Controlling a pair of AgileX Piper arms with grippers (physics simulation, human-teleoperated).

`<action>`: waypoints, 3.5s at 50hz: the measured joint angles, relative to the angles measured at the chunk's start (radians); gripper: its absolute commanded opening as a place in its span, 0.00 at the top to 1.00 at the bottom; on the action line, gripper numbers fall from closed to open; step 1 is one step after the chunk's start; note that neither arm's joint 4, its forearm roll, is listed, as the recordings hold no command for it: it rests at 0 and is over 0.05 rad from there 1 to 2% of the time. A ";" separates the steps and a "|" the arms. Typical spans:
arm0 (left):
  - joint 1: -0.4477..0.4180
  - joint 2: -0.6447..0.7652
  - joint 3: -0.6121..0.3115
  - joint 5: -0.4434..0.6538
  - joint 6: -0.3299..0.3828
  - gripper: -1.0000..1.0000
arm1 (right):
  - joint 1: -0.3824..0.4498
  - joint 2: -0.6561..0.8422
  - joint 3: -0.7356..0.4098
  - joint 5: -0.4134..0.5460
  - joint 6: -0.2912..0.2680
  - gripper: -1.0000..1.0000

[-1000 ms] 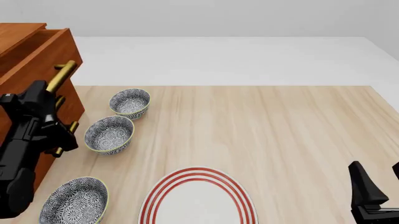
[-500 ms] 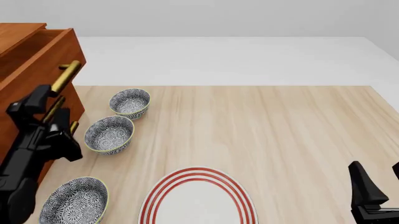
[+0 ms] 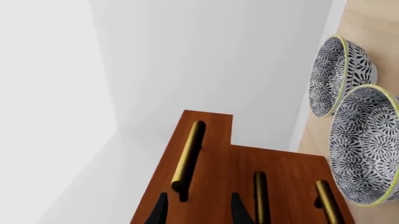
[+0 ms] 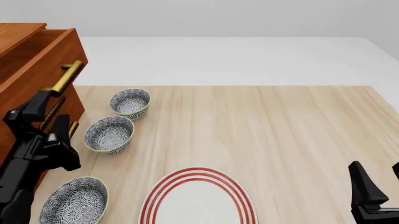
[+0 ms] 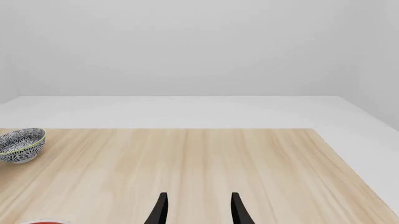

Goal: Open the top drawer of the cabinet.

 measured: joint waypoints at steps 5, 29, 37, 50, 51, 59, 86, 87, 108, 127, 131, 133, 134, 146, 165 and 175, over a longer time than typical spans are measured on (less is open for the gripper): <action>-0.005 -0.036 0.009 0.022 0.005 0.00 | 0.000 0.000 0.000 0.000 0.000 0.00; -0.028 -0.366 -0.035 0.336 -0.065 0.00 | 0.000 0.000 0.000 0.000 0.000 0.00; -0.034 -0.475 -0.121 0.519 -0.182 0.00 | 0.000 0.000 0.000 0.000 0.000 0.00; -0.042 -0.548 -0.300 0.796 -0.426 0.00 | 0.000 0.000 0.000 0.000 0.000 0.00; -0.043 -0.550 -0.314 0.816 -0.445 0.00 | 0.000 0.000 0.000 0.000 0.000 0.00; -0.048 -0.547 -0.425 0.950 -0.591 0.00 | 0.000 0.000 0.000 0.000 0.000 0.00; -0.038 -0.485 -0.888 1.430 -1.082 0.00 | 0.000 0.000 0.000 0.000 0.000 0.00; -0.032 -0.478 -0.904 1.442 -1.097 0.00 | 0.000 0.000 0.000 0.000 0.000 0.00; -0.003 -0.308 -1.213 1.697 -1.275 0.00 | 0.000 0.000 0.000 0.000 0.000 0.00; -0.021 -0.254 -1.360 1.917 -1.357 0.00 | 0.000 0.000 0.000 0.000 0.000 0.00; -0.020 -0.251 -1.374 1.952 -1.359 0.00 | 0.000 0.000 0.000 0.000 0.000 0.00; -0.015 -0.249 -1.377 1.966 -1.358 0.00 | 0.000 0.000 0.000 0.000 0.000 0.00; -0.013 -0.248 -1.379 1.973 -1.359 0.00 | 0.000 0.000 0.000 0.000 0.000 0.00; 0.003 -0.232 -1.396 2.030 -1.368 0.00 | 0.000 0.000 0.000 0.000 0.000 0.00; -0.014 -0.182 -1.417 2.077 -1.429 0.00 | 0.000 0.000 0.000 0.000 0.000 0.00; -0.022 -0.149 -1.396 2.077 -1.455 0.00 | 0.000 0.000 0.000 0.000 0.000 0.00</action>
